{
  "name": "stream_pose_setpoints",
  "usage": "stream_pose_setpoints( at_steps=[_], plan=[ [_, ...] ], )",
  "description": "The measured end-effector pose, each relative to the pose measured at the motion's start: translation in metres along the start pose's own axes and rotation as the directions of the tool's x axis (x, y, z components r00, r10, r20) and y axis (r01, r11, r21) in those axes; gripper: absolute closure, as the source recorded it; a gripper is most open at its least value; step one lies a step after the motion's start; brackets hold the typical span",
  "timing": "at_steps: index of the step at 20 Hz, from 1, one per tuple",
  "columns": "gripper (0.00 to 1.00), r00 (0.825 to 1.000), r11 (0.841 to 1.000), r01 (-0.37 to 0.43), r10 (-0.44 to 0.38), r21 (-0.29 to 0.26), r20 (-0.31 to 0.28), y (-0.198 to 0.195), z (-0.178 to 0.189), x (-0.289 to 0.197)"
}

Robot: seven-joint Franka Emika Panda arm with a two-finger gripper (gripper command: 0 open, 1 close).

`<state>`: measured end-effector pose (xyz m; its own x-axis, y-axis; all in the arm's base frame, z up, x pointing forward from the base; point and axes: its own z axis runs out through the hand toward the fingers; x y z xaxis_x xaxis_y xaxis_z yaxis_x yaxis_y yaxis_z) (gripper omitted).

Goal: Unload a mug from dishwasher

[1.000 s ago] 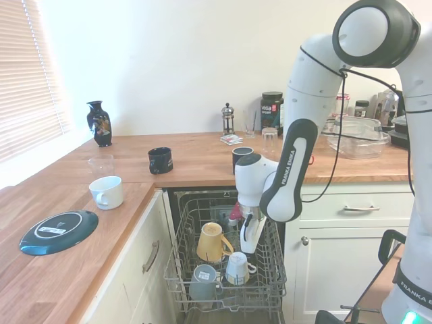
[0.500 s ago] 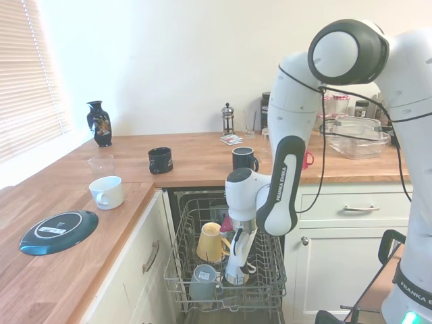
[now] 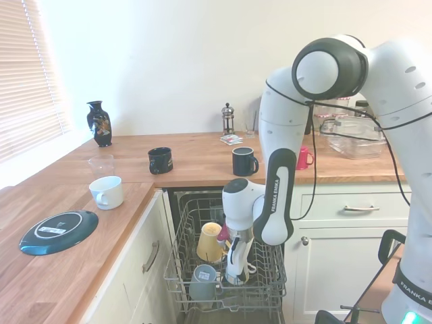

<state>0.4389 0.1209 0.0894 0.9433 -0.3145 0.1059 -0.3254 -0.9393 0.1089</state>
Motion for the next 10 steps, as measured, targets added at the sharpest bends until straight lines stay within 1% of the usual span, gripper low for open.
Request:
stream_pose_setpoints(
  at_steps=[1,2,7,10],
  plan=[
    [0.00,1.000,1.000,0.000,0.000,0.000,0.000,-0.0003,0.0013,0.0004],
    [1.00,1.000,1.000,0.001,-0.001,0.000,0.000,-0.0007,0.0023,0.0008],
    [1.00,1.000,1.000,0.004,-0.004,0.007,-0.003,-0.0012,0.0035,0.0010],
    [1.00,1.000,1.000,0.019,-0.018,0.024,-0.015,-0.0017,0.0036,0.0016]
  ],
)
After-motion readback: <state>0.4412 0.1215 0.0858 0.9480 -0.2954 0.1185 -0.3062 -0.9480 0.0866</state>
